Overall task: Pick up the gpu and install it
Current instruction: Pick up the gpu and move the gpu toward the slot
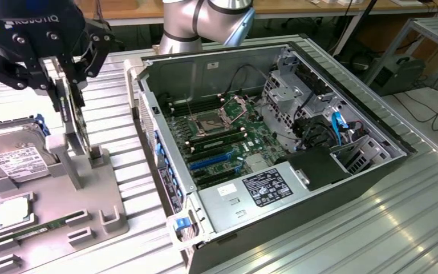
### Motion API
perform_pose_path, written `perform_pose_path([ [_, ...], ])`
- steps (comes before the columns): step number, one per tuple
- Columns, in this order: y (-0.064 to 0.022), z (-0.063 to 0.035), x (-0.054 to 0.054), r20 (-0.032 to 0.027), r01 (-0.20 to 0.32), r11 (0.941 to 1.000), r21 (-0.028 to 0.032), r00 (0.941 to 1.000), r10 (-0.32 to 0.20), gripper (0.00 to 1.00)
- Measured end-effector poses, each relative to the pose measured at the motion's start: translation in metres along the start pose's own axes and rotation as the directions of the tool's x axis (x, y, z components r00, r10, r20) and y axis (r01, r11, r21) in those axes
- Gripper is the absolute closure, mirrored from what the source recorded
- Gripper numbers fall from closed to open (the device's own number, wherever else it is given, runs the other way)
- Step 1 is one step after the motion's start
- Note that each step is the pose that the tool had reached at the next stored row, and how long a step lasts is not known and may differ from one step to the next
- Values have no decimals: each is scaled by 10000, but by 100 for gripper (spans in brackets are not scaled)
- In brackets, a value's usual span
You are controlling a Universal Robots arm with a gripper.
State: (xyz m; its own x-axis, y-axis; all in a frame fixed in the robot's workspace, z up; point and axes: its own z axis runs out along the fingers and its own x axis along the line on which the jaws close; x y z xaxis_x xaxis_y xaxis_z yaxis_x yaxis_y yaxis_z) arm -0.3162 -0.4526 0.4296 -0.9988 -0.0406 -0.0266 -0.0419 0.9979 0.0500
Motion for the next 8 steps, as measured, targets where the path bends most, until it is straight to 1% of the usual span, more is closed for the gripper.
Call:
perform_pose_path([
  [1,6,-111,-3,0,0,10000,0,10000,0,73],
  [2,9,-161,-9,-2,1,10000,0,10000,-1,73],
  [3,5,-159,-67,-1,1,10000,-2,10000,-1,73],
  [4,2,-156,-151,-1,0,10000,-2,10000,0,73],
  [5,-4,-152,-283,-7,5,9999,146,10000,-4,73],
  [6,-5,-148,-355,-6,-95,9997,240,10000,95,73],
  [7,-2,-144,-452,18,-524,9976,443,9986,524,73],
  [8,-3,-141,-524,21,-564,9969,551,9984,564,73],
])
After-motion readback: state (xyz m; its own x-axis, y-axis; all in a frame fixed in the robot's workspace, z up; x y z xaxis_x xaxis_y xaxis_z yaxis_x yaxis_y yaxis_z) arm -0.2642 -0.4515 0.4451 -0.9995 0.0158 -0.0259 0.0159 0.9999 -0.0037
